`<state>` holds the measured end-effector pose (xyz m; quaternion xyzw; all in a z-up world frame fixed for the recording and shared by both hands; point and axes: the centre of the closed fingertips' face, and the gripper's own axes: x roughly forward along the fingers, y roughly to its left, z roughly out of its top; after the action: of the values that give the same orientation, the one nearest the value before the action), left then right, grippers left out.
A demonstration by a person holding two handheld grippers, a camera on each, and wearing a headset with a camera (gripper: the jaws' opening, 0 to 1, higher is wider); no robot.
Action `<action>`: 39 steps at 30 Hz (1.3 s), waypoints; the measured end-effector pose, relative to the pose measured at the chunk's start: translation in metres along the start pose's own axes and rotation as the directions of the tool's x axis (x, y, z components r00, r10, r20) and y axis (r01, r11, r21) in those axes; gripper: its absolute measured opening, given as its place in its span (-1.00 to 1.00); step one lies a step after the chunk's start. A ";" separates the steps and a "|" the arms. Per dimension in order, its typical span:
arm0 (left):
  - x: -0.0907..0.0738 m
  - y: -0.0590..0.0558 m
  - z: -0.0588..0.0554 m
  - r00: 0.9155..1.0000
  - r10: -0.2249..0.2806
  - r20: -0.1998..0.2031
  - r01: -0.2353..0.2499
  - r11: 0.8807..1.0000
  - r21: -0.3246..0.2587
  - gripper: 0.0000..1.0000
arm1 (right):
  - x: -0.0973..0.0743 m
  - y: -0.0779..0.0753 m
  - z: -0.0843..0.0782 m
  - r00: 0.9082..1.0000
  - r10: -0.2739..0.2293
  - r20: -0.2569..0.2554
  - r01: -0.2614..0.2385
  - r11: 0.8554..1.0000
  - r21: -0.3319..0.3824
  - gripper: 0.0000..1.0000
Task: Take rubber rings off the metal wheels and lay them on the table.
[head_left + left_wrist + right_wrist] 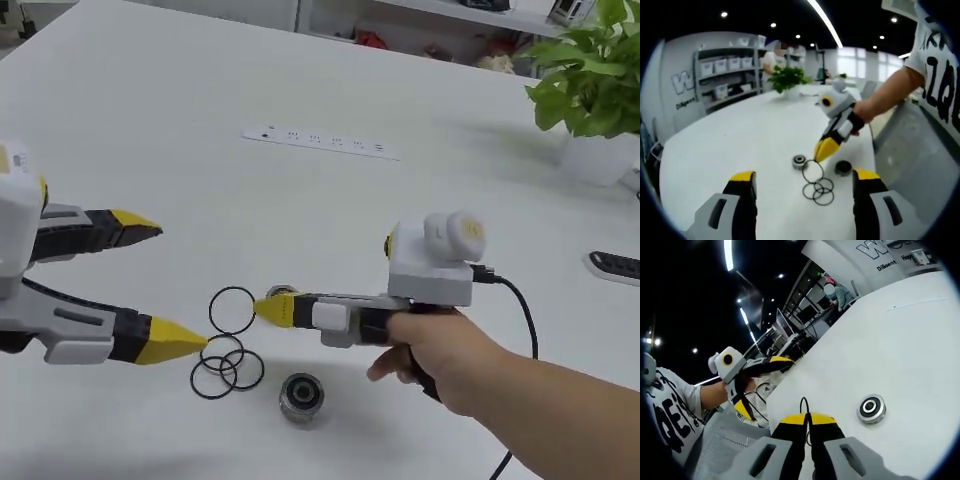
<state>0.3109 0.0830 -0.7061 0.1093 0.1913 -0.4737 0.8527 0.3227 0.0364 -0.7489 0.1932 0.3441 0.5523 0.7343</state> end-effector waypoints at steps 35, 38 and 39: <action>-0.010 -0.017 -0.019 0.999 -0.014 -0.033 0.015 1.000 0.003 0.64 | 0.006 -0.011 -0.052 0.971 -0.032 -0.235 0.047 0.997 0.059 -1.00; -0.009 -0.017 -0.020 0.999 -0.016 -0.035 0.016 1.000 0.002 0.63 | 0.006 -0.012 -0.054 0.969 -0.036 -0.246 0.051 0.997 0.054 -1.00; -0.009 -0.017 -0.020 0.999 -0.016 -0.035 0.016 1.000 0.001 0.63 | 0.006 -0.012 -0.055 0.968 -0.036 -0.247 0.051 0.997 0.054 -1.00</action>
<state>0.2874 0.0879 -0.7202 0.1169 0.2068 -0.4786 0.8453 0.2928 0.0330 -0.7965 0.1375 0.4531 0.5451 0.6918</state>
